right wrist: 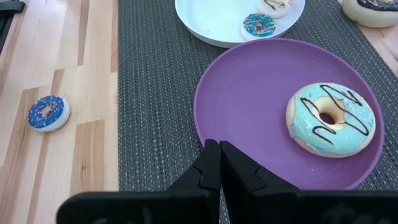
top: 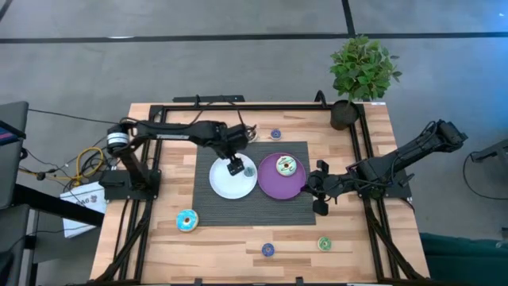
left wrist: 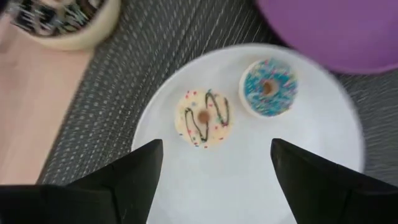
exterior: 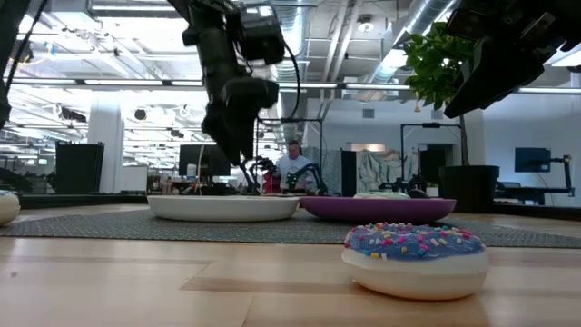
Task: Pick & Place donuts
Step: Put the top small dark blue donut on the white plate
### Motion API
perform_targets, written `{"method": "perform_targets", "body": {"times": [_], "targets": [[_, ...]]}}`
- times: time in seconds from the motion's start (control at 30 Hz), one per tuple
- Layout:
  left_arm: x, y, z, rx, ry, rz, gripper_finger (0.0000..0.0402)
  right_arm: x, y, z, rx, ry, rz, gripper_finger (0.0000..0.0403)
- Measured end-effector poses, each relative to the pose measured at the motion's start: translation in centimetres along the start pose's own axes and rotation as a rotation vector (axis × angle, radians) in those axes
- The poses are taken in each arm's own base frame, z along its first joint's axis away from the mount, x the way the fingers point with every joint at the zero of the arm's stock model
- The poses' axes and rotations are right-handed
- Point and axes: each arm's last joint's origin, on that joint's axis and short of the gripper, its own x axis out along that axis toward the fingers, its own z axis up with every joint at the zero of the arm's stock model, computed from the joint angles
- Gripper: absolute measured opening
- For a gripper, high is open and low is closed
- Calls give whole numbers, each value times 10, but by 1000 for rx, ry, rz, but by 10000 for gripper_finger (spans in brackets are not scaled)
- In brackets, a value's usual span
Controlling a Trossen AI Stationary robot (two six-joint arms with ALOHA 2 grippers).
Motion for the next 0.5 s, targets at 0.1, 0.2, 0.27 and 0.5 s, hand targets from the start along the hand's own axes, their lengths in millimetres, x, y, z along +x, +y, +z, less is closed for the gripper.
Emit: {"method": "perform_targets", "body": {"times": [0.1,0.2,0.27,0.5], "targets": [[-20,-1,-3,-47,-33,-9,293,0,0,0,1,2,4,0],[-40,-5,-9,-101,-58,-21,293,0,1,0,2,10,23,0],[-51,-12,-14,-126,-79,-30,293,0,1,0,2,9,25,0],[-77,-52,-36,-105,-152,4,293,0,1,0,3,7,26,0]]}}
